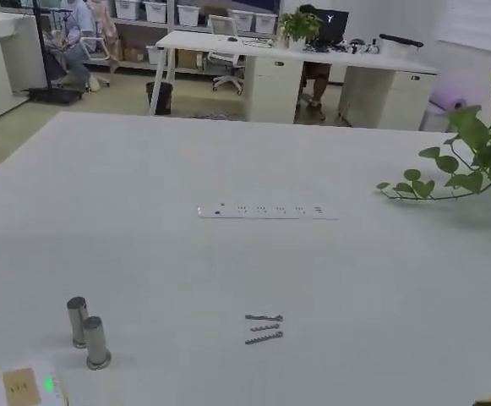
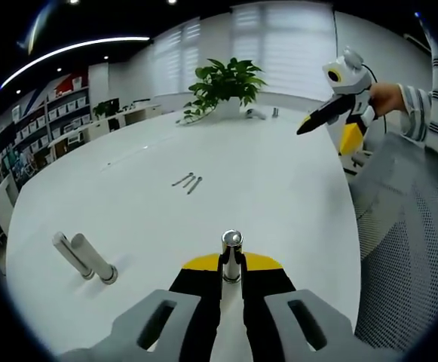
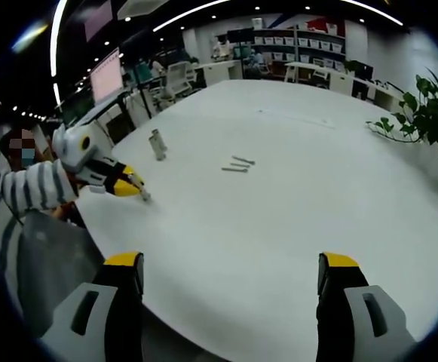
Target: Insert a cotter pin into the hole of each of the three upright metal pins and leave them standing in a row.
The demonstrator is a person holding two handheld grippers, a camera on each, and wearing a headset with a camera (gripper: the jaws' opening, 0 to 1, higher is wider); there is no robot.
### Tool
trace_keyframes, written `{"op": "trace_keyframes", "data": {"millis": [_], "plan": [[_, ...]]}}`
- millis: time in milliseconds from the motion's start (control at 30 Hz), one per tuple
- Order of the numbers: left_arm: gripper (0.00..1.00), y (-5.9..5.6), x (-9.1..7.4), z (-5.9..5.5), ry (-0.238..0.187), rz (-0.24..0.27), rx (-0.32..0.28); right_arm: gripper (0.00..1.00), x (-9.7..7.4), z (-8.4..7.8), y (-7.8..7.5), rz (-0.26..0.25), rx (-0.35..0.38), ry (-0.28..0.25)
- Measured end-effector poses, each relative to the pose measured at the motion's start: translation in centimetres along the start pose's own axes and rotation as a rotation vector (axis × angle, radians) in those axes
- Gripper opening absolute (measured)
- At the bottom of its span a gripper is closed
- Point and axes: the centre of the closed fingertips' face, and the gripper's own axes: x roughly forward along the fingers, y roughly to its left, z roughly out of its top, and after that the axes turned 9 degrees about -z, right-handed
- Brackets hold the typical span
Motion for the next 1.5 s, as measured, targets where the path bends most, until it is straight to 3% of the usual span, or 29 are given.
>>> {"op": "trace_keyframes", "data": {"millis": [533, 633, 1067, 1500], "plan": [[0.07, -0.5, 0.2, -0.9, 0.008, -0.032, 0.040, 0.97, 0.3, -0.1, 0.8, 0.021, -0.037, 0.021], [0.07, -0.7, 0.2, -1.0, 0.016, -0.032, 0.071, 0.97, 0.4, -0.1, 0.9, 0.023, -0.040, 0.022], [0.07, -1.1, 0.0, -1.2, 0.011, -0.043, 0.080, 0.97, 0.7, -0.3, 1.3, 0.032, -0.049, 0.026], [0.07, -0.9, -0.3, -1.2, -0.017, -0.006, 0.006, 0.97, 0.7, -0.9, 1.3, 0.036, -0.035, 0.020]]}}
